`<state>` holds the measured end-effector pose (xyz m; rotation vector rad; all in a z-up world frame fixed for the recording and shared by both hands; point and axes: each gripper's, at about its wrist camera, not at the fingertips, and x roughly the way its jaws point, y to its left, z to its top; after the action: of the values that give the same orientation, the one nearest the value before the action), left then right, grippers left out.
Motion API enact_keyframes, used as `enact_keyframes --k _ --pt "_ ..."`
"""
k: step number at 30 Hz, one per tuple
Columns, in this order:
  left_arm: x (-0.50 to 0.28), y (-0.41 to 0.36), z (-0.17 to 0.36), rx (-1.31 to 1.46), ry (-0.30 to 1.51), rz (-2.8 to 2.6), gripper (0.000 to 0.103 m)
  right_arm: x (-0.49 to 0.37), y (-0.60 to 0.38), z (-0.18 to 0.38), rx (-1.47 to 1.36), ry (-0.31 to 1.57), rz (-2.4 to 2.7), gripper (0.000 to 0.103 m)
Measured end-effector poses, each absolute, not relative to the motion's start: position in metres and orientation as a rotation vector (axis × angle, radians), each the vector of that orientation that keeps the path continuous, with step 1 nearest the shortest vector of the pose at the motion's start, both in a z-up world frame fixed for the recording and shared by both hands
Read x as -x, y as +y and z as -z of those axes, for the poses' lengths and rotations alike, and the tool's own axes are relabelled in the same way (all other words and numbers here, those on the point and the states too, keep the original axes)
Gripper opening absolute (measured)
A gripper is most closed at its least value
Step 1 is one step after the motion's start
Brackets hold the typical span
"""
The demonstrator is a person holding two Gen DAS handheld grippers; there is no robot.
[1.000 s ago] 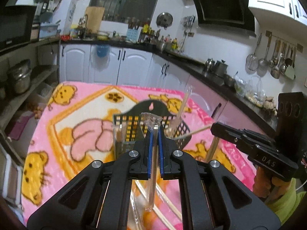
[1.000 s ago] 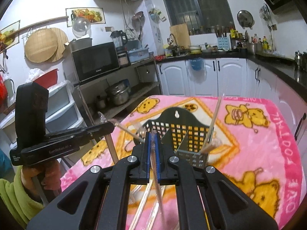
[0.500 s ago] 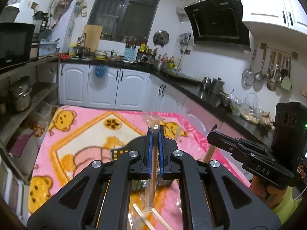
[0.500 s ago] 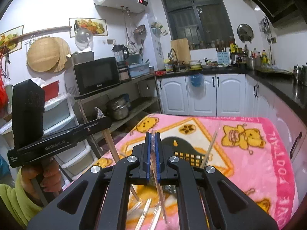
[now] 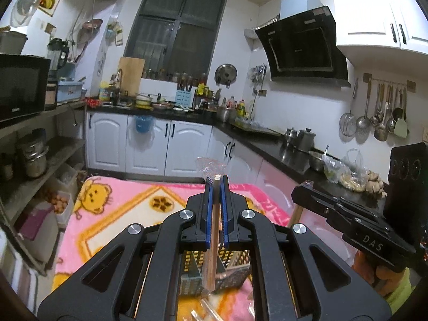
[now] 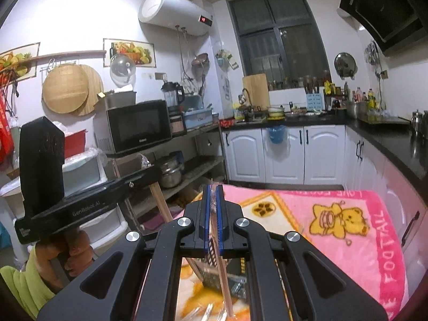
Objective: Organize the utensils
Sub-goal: 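Lift both held chopsticks upright and carry them above the green caddy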
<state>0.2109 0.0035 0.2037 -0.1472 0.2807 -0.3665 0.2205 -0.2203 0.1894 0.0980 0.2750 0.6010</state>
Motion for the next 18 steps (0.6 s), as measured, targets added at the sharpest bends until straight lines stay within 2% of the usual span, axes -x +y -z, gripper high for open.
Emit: enact_keyframes --k 11,18 --pt "-0.222 0.005 -0.220 0.152 0.235 0.345 0.003 -0.235 -0.223 -0.225 -0.108 0.187 -0.568 0.005" --pt "-0.236 0.006 -0.219 0.161 0.221 0.305 0.003 -0.249 -0.225 -0.222 -0.077 0.146 -0.494 0.005"
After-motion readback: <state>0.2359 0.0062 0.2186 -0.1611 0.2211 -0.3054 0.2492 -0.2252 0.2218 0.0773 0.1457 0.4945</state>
